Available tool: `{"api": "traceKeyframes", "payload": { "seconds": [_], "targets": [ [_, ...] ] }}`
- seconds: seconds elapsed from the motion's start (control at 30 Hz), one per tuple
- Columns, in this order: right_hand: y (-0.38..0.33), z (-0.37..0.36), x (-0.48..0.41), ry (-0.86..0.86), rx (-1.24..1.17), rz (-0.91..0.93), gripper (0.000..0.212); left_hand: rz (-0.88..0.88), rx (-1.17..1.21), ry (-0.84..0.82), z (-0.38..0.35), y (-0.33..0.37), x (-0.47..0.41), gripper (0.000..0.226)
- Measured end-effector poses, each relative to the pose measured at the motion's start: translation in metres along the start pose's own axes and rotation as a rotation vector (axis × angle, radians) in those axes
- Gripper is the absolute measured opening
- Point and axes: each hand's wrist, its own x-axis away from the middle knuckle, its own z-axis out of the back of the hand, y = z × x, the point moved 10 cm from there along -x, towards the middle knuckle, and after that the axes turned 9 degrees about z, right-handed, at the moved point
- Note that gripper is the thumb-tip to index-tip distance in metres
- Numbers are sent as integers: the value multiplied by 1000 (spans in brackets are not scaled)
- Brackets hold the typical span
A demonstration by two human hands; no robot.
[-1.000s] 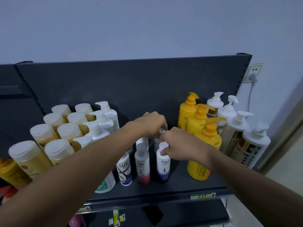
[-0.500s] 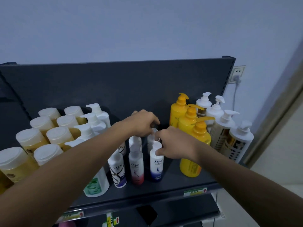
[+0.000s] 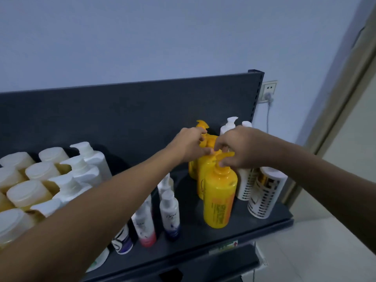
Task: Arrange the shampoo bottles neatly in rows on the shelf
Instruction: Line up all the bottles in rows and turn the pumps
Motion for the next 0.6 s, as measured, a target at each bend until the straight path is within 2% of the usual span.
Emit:
{"api": "traceKeyframes", "payload": {
  "seconds": [0.07, 0.17, 0.27, 0.4, 0.6],
  "targets": [
    [6, -17, -4, -76, -49, 22, 43, 15, -35, -12, -13, 8, -10, 64],
    [3, -25, -8, -110, -107, 81, 43, 30, -18, -4, -26, 10, -17, 31],
    [-5, -30, -10, -135, -94, 153, 46, 37, -98, -9, -25, 10, -19, 30],
    [-9, -26, -16, -69, -123, 197, 38, 21, -239, -26, -22, 14, -19, 30],
    [-16, -22, -21, 20, -199, 213, 33, 46, -266, -22, -11, 1, -14, 31]
  ]
}}
